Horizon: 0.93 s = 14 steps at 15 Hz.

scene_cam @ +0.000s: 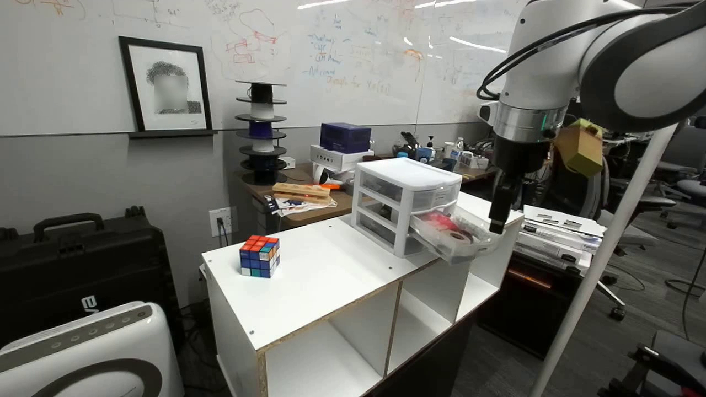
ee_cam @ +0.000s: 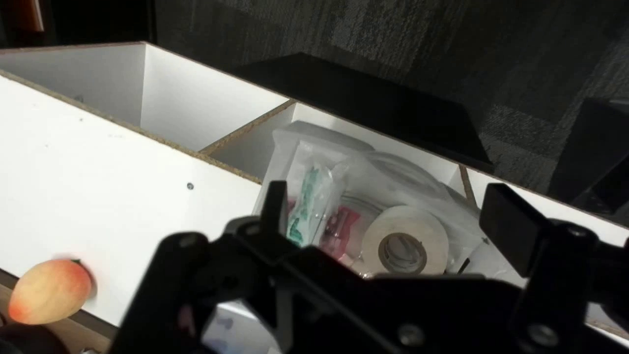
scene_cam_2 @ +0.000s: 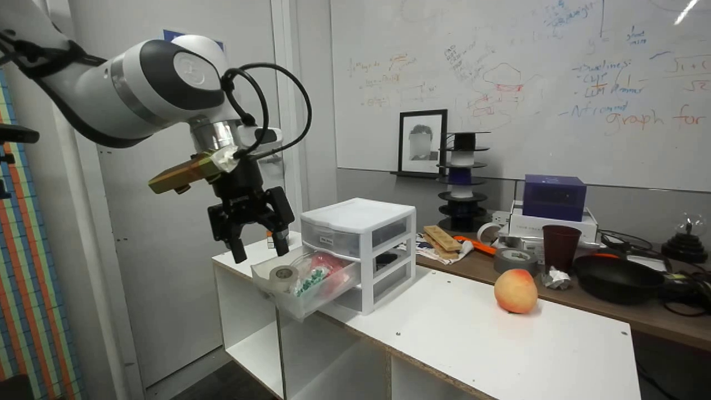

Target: Put the tape and the plastic into the drawer then close the drawer.

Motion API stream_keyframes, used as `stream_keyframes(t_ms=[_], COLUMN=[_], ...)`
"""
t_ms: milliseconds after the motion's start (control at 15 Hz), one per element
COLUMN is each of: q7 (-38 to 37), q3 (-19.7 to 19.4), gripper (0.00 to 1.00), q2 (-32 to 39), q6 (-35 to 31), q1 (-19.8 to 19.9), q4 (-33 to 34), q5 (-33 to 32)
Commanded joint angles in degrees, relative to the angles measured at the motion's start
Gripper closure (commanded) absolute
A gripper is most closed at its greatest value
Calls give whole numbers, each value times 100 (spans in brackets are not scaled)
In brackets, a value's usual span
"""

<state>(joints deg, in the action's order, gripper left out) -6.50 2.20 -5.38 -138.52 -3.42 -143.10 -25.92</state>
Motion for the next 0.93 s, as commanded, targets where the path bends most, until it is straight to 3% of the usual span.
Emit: stream_keyframes(t_ms=[0, 67, 200, 667, 867], q7=[231, 329, 405, 375, 233], q3=[100, 85, 55, -54, -120], gripper=[0, 25, 35, 89, 97], q2=[-145, -82, 52, 676, 851], q6=[142, -11, -283, -1024, -1610], q1=[-17, -6, 33, 145, 165], q4=[-254, -309, -379, -464, -579], q5=[445, 572, 722, 902, 510])
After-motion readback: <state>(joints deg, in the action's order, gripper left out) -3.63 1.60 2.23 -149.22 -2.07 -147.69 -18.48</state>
